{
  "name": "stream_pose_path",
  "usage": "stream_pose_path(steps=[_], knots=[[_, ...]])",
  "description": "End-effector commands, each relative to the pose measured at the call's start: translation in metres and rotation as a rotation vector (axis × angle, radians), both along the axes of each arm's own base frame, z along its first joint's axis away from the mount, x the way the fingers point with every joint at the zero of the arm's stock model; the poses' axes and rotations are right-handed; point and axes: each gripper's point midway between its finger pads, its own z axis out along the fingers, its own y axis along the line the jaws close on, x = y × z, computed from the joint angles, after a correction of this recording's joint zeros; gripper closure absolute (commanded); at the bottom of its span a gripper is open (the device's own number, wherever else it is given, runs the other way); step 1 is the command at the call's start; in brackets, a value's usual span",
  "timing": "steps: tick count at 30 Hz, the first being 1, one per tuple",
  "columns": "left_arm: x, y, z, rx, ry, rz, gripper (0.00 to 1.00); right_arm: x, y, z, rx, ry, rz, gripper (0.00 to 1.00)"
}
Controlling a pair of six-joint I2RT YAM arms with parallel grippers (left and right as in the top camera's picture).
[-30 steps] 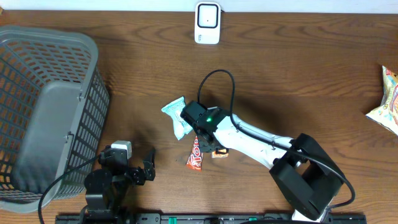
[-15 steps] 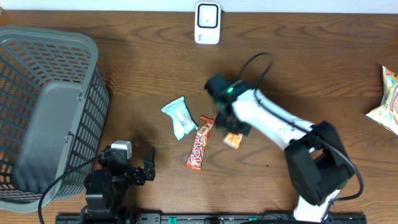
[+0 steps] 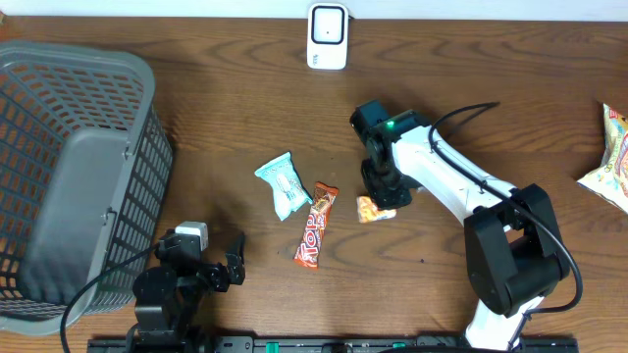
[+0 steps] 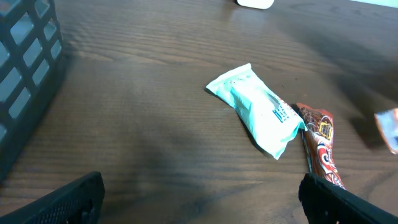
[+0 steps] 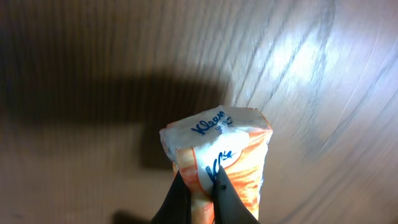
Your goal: Scan the item barcode
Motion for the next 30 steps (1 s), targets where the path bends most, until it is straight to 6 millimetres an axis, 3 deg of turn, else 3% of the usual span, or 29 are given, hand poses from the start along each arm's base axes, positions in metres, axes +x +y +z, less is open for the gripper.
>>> stream_pose_path(steps=[1,5,10,15,19,22,23,25,27,30], knots=[[-0.002,-0.001,-0.007,0.003,0.018,-0.012,0.0,0.017,0.015,0.0,0.067,-0.044,-0.207,0.98],[-0.002,-0.001,-0.007,0.003,0.018,-0.012,0.0,0.052,0.042,0.006,0.207,-0.167,-0.2,0.98],[-0.002,-0.001,-0.007,0.003,0.018,-0.012,0.0,0.071,0.052,0.011,0.257,-0.243,-0.195,0.94],[-0.002,-0.001,-0.007,0.003,0.018,-0.012,0.0,0.082,0.052,0.015,0.262,-0.296,-0.128,0.51],[-0.002,-0.001,-0.007,0.003,0.018,-0.012,0.0,0.106,0.059,0.037,0.34,-0.424,0.075,0.35],[-0.002,-0.001,-0.007,0.003,0.018,-0.012,0.0,0.125,0.058,0.071,0.388,-0.583,0.353,0.32],[-0.002,-0.001,-0.007,0.003,0.018,-0.012,0.0,0.132,0.057,0.083,0.379,-0.653,0.479,0.28],[-0.002,-0.001,-0.007,0.003,0.018,-0.012,0.0,0.147,0.053,0.109,0.277,-0.843,0.899,0.11],[-0.002,-0.001,-0.007,0.003,0.018,-0.012,0.0,0.144,0.054,0.117,0.211,-0.916,1.228,0.07],[-0.002,-0.001,-0.007,0.003,0.018,-0.011,0.0,0.118,0.057,0.106,0.233,-0.905,1.582,0.02]])
